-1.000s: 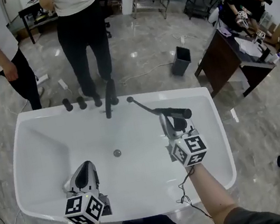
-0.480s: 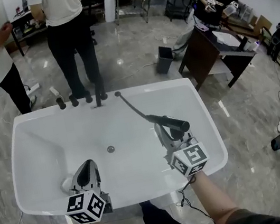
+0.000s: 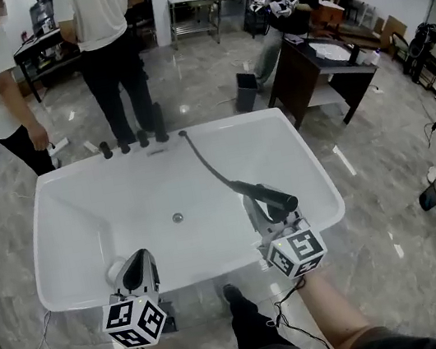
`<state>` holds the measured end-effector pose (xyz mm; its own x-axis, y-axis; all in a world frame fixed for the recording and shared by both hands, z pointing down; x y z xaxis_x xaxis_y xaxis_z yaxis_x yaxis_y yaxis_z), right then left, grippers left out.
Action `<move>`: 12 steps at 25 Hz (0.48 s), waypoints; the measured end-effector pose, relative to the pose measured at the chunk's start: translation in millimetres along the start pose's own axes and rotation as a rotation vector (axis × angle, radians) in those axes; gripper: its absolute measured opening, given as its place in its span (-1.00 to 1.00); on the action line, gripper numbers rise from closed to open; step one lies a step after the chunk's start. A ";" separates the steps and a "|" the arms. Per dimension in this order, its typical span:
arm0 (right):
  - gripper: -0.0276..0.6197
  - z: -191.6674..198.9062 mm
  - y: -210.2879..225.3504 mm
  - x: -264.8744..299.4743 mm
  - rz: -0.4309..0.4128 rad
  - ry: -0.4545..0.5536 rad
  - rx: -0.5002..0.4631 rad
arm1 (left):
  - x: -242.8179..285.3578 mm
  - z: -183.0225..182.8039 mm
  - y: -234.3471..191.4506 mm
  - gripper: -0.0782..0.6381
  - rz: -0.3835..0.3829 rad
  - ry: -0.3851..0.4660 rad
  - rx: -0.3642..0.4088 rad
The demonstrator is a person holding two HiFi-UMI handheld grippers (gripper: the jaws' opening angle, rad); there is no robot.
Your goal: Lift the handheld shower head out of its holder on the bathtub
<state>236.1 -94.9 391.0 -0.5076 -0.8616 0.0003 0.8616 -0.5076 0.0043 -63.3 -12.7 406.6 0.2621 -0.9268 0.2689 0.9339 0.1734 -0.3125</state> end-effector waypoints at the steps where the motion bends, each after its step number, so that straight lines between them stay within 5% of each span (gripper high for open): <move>1: -0.49 -3.3 -8.1 -13.1 0.006 0.005 0.001 | -13.2 0.6 3.1 -0.71 0.010 0.003 0.004; 12: -0.49 -1.5 -88.3 -150.4 0.093 -0.008 0.021 | -133.6 32.7 31.9 -0.71 0.123 -0.012 0.043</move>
<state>236.3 79.5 389.1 -0.4256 -0.9048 0.0093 0.9047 -0.4253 0.0252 -60.6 127.6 390.5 0.3775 -0.8939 0.2416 0.9042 0.2996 -0.3043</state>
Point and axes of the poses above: the fingertips, and each gripper's own axes: x forward along the fingers, y to its right, z out of its underside, the point moved 7 cm from there along -x, backward along the fingers, and after that the axes turned 2 degrees about -z, right-handed, at the moved point
